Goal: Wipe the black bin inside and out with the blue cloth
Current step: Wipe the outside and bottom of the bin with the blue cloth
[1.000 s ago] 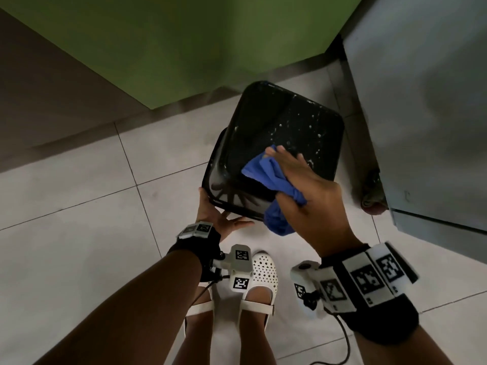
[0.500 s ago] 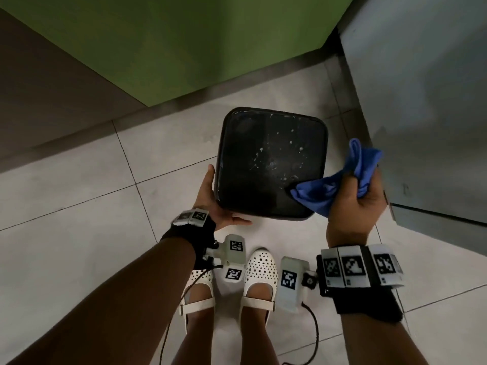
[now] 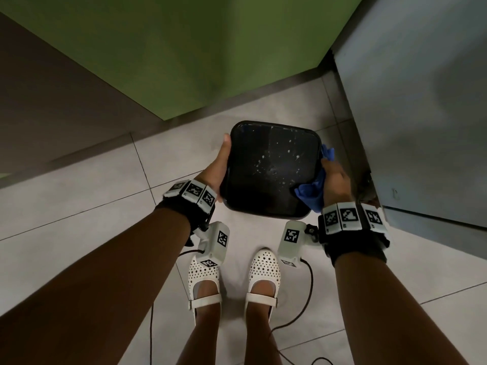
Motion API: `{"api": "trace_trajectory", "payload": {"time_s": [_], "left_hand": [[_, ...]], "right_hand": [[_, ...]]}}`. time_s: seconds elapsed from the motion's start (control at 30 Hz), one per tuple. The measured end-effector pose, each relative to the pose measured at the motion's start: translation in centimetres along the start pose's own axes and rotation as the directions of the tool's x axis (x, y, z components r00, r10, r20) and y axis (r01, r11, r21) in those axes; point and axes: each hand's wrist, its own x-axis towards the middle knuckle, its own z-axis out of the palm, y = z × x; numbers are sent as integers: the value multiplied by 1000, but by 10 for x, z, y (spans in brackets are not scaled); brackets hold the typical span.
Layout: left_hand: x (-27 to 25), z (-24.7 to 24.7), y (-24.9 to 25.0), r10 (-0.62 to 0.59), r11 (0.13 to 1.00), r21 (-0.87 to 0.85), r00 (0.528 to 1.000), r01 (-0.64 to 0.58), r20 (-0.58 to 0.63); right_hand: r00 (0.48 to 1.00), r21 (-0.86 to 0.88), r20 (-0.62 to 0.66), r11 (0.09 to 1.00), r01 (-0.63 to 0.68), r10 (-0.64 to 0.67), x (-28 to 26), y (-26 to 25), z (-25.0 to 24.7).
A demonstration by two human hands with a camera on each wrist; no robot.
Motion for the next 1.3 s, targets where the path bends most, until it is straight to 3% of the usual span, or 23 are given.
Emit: {"api": "trace_trajectory", "payload": {"time_s": [0.07, 0.13, 0.3, 0.37, 0.43, 0.47, 0.5, 0.57, 0.63, 0.77, 0.83, 0.87, 0.93, 1.03, 1.17, 1.23, 1.3], "left_hand": [[-2, -1, -4, 24, 998, 59, 1000, -25, 6], [-2, -4, -9, 59, 993, 98, 998, -58, -1], [-8, -4, -20, 38, 991, 128, 997, -29, -68], [-6, -5, -20, 43, 989, 145, 994, -29, -99], [-7, -5, -17, 60, 985, 166, 991, -40, -117], [-7, -5, -16, 73, 984, 169, 990, -51, -124], [-9, -4, -14, 89, 983, 169, 987, -66, -134], [-16, -2, -7, 125, 977, 192, 982, -96, -144], [-18, -1, -3, 165, 964, 233, 976, -130, -140], [-15, -4, -5, 201, 957, 236, 971, -167, -127], [-12, -2, -7, 247, 949, 243, 954, -202, -171], [-10, 0, -8, 267, 946, 244, 941, -214, -210], [-9, 3, -9, 285, 946, 232, 922, -226, -264], [-9, 4, -10, 286, 948, 213, 925, -235, -252], [-8, 2, -9, 313, 935, 239, 927, -263, -207], [-12, 2, -6, 290, 930, 285, 939, -231, -184], [-15, 2, -2, 278, 923, 320, 947, -216, -163]], "right_hand": [[1000, -34, -7, 999, -11, 10, 2, 0, 3], [997, -246, 0, 966, 80, -83, 0, -2, 5], [954, -681, 45, 689, 247, -297, -15, -27, 8], [873, -739, 111, 547, 392, -476, -26, -40, 20], [729, -730, 292, 349, 588, -619, -34, -49, 43], [679, -719, 408, 244, 651, -610, -34, -49, 57], [666, -713, 509, 168, 681, -545, -32, -50, 71], [718, -741, 620, 63, 668, -316, -24, -50, 96], [735, -751, 656, -51, 658, -170, -17, -49, 109], [644, -654, 754, -229, 721, -128, -14, -42, 111], [622, -646, 763, -238, 725, -178, -14, -42, 106], [635, -664, 748, -226, 713, -195, -13, -41, 101], [697, -737, 675, -173, 654, -240, -9, -40, 86], [800, -859, 489, -33, 510, -349, -6, -36, 57], [866, -924, 306, 97, 370, -396, -13, -28, 60], [850, -909, 366, 48, 413, -378, -19, -26, 77], [763, -830, 537, -60, 555, -360, -21, -20, 97]]}}
